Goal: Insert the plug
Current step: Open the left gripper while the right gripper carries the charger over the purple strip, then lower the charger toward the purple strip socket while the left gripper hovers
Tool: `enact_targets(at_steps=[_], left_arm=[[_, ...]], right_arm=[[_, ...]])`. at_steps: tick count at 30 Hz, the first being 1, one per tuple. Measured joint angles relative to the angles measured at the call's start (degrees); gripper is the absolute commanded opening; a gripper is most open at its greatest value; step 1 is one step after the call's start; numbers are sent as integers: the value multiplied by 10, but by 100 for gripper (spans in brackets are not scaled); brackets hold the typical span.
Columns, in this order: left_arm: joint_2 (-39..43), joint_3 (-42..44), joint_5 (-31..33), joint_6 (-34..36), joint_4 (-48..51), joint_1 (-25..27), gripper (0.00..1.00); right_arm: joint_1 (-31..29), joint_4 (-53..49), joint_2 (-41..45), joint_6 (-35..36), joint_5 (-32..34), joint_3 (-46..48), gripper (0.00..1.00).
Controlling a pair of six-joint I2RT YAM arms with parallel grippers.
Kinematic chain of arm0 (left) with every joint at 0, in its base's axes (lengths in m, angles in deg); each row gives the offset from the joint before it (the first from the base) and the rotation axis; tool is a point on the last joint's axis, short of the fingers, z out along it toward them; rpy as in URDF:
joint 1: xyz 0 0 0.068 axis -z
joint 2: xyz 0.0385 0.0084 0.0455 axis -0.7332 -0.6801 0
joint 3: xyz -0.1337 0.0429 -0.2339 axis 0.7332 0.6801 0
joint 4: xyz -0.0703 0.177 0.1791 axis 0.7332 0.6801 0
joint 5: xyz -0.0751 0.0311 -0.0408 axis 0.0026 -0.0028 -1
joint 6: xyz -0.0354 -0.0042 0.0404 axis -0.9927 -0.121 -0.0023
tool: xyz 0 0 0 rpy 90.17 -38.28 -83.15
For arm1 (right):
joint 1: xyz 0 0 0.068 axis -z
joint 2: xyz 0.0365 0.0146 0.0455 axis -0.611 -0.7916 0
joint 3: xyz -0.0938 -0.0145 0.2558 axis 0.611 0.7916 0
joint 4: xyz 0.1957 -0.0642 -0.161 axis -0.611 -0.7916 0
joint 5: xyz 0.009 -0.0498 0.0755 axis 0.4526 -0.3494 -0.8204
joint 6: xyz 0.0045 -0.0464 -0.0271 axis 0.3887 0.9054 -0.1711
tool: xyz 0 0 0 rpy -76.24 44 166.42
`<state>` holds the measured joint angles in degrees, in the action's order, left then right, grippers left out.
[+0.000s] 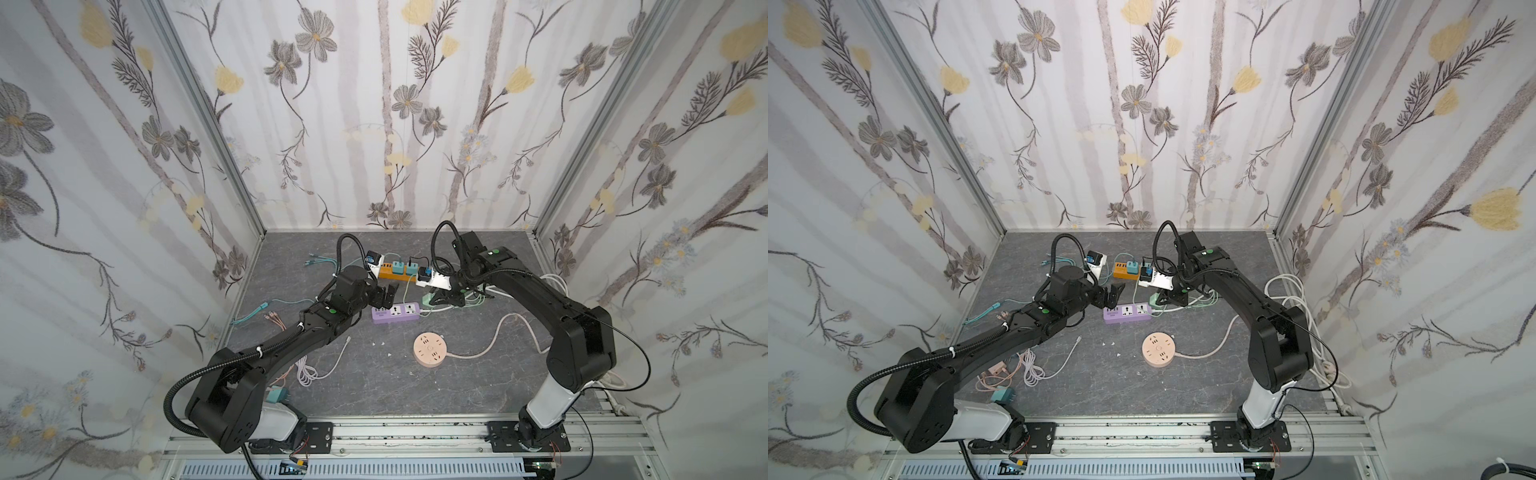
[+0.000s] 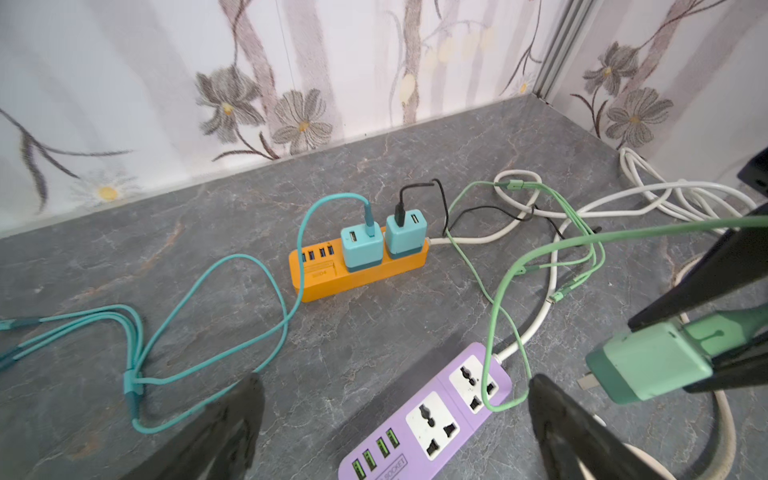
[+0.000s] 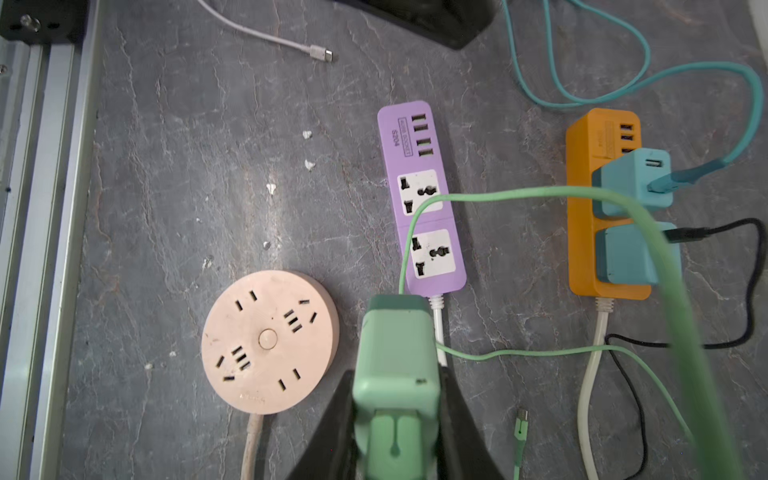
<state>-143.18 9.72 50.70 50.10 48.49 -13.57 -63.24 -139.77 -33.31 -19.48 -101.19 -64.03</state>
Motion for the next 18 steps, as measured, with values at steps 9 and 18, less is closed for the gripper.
enact_targets(at_steps=[9,18], left_arm=[[-119,-51,-80,-62,-2,5,81],[-287,-264,-147,-80,-2,68,13]], right_arm=[[-13,-75,-5,38,17,-35,2],[69,-108,153,0,-59,9,2]])
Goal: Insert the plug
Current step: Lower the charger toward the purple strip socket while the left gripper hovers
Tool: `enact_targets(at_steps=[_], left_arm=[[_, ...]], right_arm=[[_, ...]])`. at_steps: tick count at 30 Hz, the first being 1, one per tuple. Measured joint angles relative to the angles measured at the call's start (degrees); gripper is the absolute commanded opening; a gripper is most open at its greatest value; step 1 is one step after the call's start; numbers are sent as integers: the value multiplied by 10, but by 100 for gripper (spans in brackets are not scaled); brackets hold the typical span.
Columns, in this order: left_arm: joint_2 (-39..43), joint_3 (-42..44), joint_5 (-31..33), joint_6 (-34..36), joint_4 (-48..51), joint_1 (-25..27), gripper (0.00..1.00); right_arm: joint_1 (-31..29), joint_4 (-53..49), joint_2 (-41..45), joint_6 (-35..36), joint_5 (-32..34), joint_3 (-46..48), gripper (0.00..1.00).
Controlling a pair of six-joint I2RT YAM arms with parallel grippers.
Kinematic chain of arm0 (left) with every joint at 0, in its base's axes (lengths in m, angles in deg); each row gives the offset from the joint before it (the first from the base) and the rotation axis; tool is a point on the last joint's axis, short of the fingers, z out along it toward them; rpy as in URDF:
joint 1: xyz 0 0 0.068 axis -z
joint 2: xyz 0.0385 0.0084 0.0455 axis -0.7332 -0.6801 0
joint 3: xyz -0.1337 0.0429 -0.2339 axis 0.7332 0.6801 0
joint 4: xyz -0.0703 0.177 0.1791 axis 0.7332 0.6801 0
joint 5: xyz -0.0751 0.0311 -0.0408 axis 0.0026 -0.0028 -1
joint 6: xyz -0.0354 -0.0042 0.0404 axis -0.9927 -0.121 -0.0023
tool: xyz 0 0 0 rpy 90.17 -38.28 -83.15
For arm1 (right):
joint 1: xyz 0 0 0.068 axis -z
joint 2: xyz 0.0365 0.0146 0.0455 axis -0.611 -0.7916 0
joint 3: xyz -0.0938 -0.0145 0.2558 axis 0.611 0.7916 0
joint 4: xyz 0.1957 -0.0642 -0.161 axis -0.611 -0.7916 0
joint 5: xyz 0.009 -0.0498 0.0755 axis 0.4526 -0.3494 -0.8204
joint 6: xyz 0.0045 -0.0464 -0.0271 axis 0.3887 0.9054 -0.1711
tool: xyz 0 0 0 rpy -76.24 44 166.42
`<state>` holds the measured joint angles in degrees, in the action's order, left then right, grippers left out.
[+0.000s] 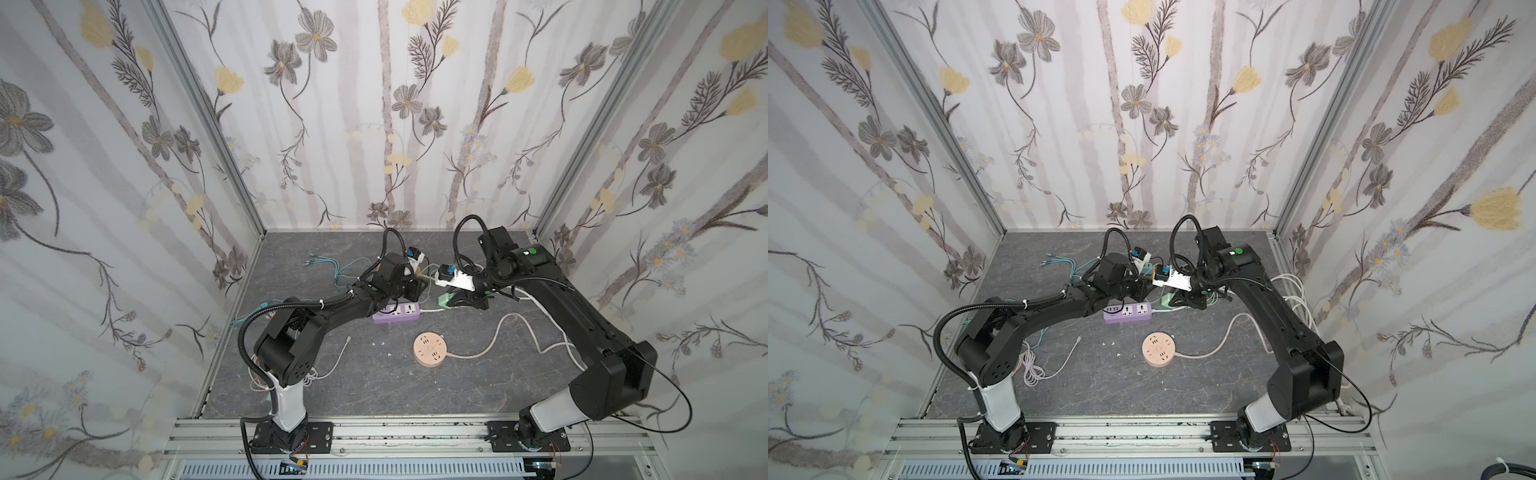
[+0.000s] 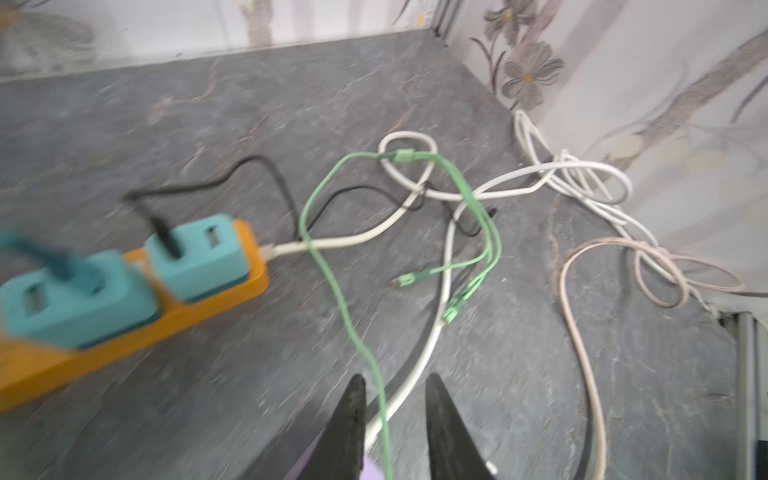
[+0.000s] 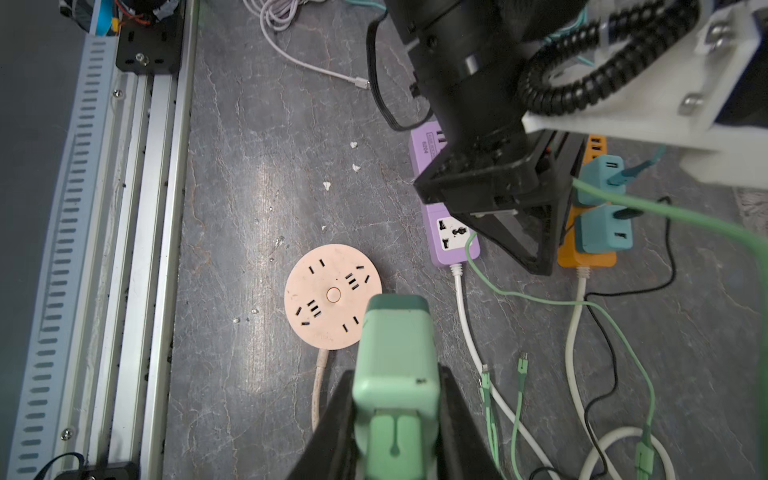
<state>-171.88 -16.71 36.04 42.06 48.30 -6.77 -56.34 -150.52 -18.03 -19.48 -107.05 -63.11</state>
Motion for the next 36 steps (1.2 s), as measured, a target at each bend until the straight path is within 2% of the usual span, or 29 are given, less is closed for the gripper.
enact_targets(at_steps=[1,5,8,9,10,12,13,14,15,19,22,24,29,36], left_arm=[[-31,-50,-10,-4,1,11,9],[-179,-283,-56,-21,0,64,8],[-238,-360,-80,-19,14,109,13],[-242,-360,-86,-12,23,120,17],[-243,-354,-101,-4,36,128,27],[-233,-321,-101,6,49,125,56],[-223,-298,-100,7,59,117,66],[-212,-276,-96,8,67,107,75],[-199,-253,-91,9,75,96,79],[-127,-154,-70,26,96,52,81],[-80,-104,-40,39,113,23,78],[-58,-90,-18,43,123,7,79],[-27,-86,33,49,131,-22,92],[-8,-37,65,32,154,-47,96]], right_arm=[[18,1,21,-11,-9,8,2],[79,5,94,-56,-35,41,2],[107,8,122,-86,-43,65,3],[115,11,127,-97,-43,73,3],[122,15,130,-107,-44,81,3],[132,31,131,-133,-45,102,3],[133,43,129,-145,-45,113,4],[133,56,125,-155,-48,124,3],[133,68,120,-162,-53,134,3],[122,126,82,-179,-75,165,1],[83,142,28,-153,-70,153,0],[51,129,-17,-123,-52,123,1],[-20,88,-137,-64,14,19,0],[-68,51,-233,-26,58,-61,1]])
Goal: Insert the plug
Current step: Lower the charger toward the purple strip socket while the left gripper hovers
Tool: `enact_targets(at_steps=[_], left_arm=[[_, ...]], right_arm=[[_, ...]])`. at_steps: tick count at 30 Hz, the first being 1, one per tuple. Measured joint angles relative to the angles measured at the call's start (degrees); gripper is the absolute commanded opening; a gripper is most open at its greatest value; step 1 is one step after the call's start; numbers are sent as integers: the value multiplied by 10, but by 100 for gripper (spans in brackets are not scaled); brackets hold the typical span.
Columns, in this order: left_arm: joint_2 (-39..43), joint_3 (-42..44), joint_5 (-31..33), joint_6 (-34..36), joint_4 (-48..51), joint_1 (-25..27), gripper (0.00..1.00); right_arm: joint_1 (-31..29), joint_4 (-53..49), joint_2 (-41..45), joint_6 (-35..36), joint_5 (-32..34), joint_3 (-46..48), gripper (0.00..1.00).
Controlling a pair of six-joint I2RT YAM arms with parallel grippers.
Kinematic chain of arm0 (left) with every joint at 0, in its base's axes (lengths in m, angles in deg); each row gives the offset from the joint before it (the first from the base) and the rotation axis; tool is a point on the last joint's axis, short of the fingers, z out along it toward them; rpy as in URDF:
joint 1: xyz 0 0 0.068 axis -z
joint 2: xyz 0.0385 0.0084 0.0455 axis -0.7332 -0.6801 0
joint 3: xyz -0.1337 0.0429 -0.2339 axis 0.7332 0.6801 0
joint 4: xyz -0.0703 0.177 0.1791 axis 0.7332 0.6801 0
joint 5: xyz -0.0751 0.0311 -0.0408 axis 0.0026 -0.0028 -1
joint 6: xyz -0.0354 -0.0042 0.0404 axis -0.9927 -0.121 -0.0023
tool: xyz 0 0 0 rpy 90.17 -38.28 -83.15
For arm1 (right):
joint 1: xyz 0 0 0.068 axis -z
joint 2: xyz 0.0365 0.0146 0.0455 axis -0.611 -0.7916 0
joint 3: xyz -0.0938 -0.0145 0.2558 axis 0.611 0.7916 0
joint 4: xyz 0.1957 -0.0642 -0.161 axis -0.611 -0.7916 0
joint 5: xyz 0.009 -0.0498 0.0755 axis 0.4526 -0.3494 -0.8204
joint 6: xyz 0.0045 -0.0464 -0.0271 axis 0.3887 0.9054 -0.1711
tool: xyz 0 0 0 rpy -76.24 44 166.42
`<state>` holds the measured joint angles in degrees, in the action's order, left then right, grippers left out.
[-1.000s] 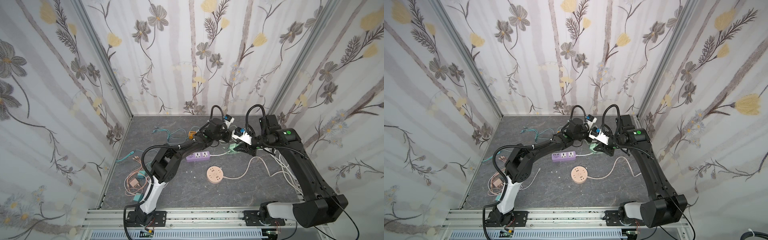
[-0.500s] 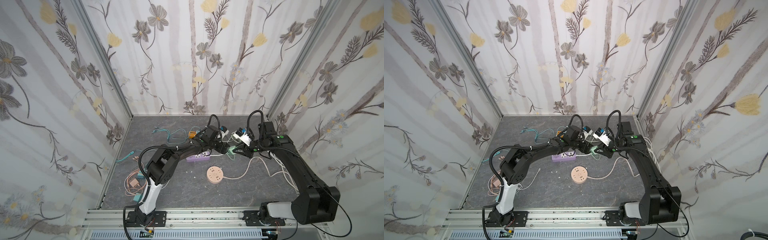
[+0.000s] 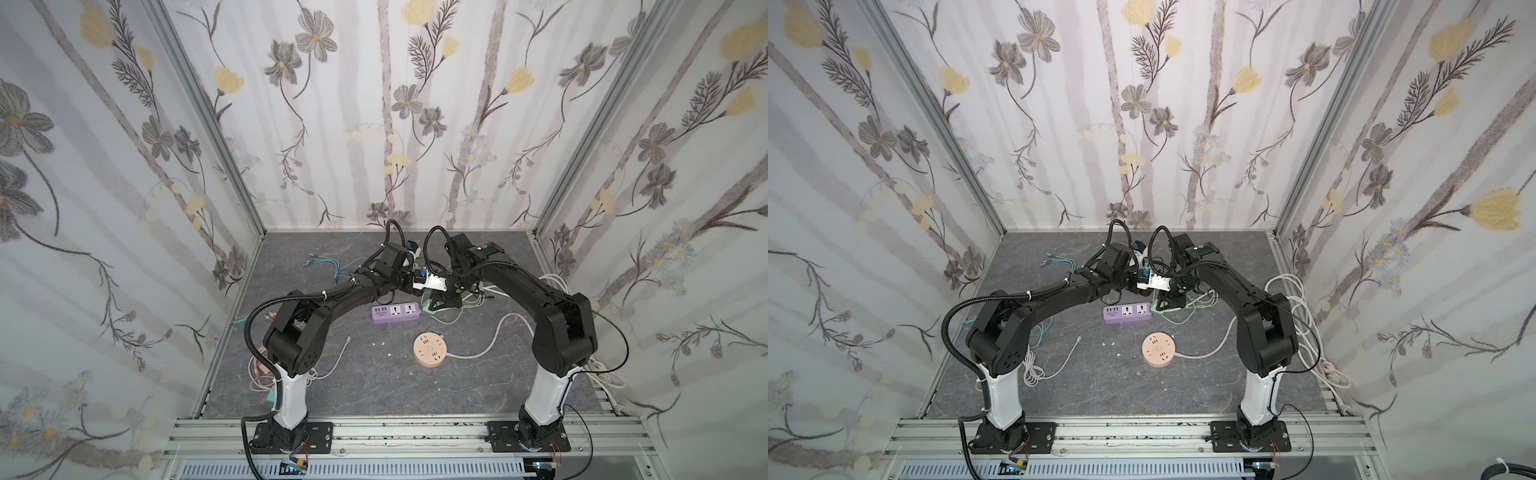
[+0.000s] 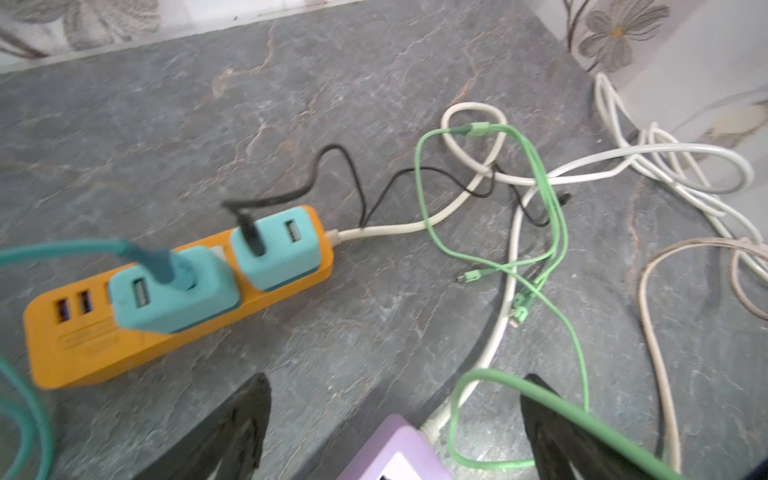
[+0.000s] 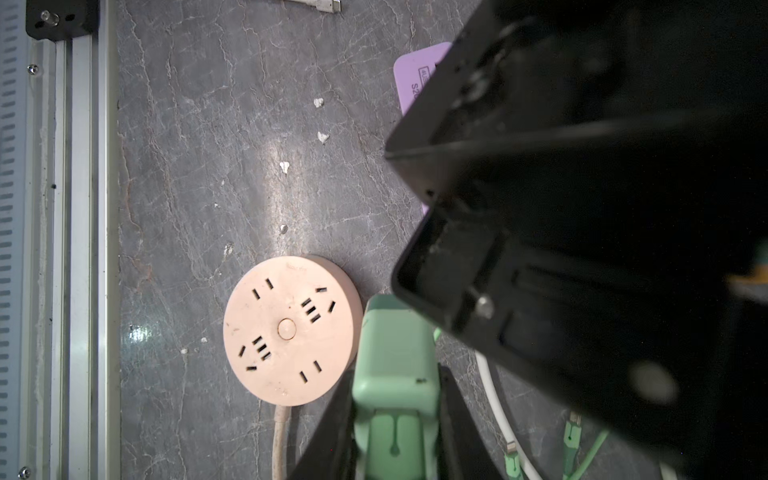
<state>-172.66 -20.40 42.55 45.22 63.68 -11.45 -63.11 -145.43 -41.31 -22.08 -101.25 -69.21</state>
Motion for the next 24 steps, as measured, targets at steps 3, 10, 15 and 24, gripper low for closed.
enact_targets(at_steps=[3,10,15,24], left_arm=[[16,26,12,-14,1,-10,98],[22,53,14,-31,0,-17,99],[2,43,14,-39,-3,-19,99],[-46,-66,-24,-42,-8,-21,97]], right_arm=[[-9,-2,-25,7,7,-17,1],[-23,-9,-60,14,5,-43,1],[-28,-9,-62,19,4,-49,1],[-54,3,-63,50,53,-47,1]])
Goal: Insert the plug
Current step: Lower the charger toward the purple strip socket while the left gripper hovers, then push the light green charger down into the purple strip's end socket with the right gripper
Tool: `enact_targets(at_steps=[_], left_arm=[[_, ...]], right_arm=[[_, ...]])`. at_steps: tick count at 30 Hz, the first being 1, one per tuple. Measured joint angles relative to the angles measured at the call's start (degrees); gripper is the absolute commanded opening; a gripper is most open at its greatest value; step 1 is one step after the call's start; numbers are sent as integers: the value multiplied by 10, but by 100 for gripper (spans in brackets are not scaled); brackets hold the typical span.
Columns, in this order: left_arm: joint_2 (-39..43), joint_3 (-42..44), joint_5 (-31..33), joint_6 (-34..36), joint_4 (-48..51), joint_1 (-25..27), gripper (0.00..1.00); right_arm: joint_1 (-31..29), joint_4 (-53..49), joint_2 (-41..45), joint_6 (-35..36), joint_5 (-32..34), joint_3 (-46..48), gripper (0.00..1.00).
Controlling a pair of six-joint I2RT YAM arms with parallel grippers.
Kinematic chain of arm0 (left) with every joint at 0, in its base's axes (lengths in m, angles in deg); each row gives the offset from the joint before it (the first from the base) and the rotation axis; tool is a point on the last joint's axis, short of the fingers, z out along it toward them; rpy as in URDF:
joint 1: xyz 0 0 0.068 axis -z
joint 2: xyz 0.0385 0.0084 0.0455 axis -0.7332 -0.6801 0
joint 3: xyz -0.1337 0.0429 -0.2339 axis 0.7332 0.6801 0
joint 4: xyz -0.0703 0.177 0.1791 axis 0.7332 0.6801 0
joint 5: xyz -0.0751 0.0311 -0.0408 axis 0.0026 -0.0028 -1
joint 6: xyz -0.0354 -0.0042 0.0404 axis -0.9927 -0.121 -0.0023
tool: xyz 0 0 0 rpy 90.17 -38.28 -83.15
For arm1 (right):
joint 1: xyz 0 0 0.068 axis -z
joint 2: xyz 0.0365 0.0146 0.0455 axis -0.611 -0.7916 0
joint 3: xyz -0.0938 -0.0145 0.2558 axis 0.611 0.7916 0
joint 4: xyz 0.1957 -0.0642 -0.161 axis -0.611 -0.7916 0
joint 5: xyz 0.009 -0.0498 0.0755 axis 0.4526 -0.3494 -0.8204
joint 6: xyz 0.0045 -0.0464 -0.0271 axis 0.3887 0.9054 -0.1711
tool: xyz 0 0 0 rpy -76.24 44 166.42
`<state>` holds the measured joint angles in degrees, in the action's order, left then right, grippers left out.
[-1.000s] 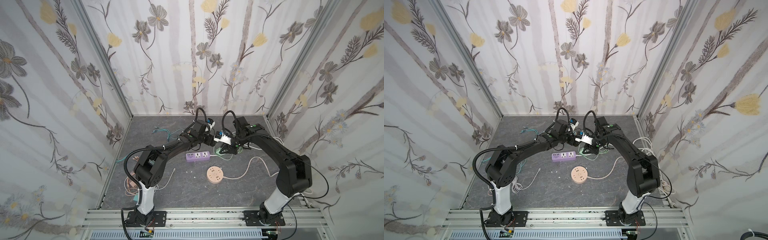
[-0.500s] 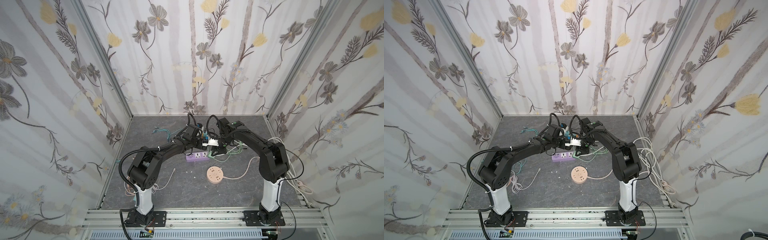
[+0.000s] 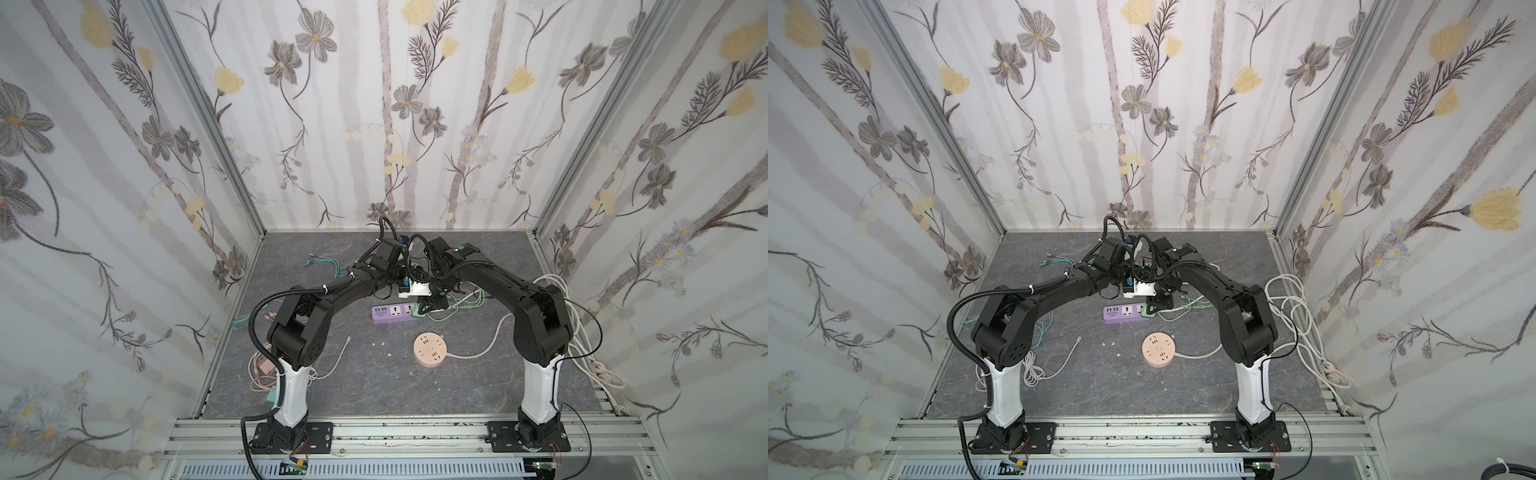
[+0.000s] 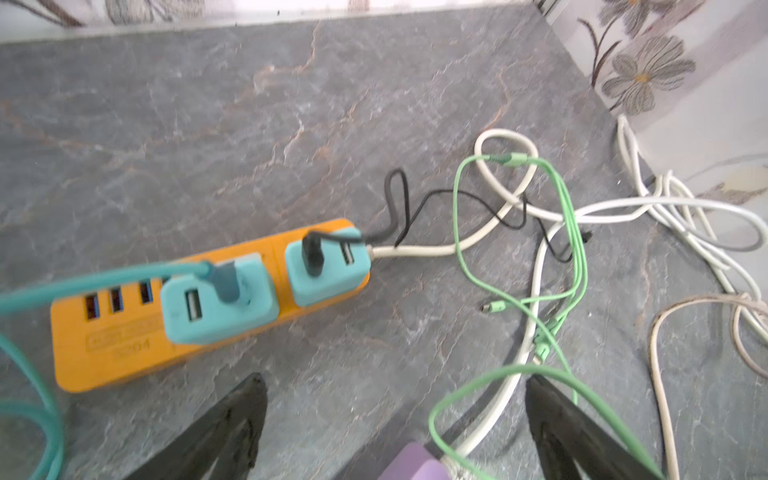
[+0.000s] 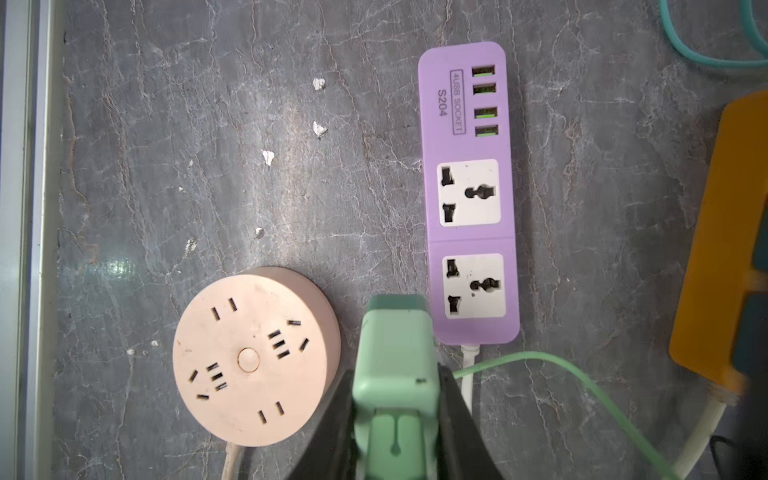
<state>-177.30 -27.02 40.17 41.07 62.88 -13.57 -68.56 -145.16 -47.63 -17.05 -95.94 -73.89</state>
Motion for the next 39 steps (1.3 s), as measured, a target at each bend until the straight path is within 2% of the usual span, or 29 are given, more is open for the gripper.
enact_targets(at_steps=[11,22,39], left_arm=[[-4,-15,-24,31,-4,-18,97],[-4,-3,-40,44,-9,-24,98],[1,32,-52,55,-12,-42,99]], right_arm=[[-22,56,-4,40,56,15,0],[-32,37,-18,54,86,-9,0],[-47,46,-41,53,100,-31,0]])
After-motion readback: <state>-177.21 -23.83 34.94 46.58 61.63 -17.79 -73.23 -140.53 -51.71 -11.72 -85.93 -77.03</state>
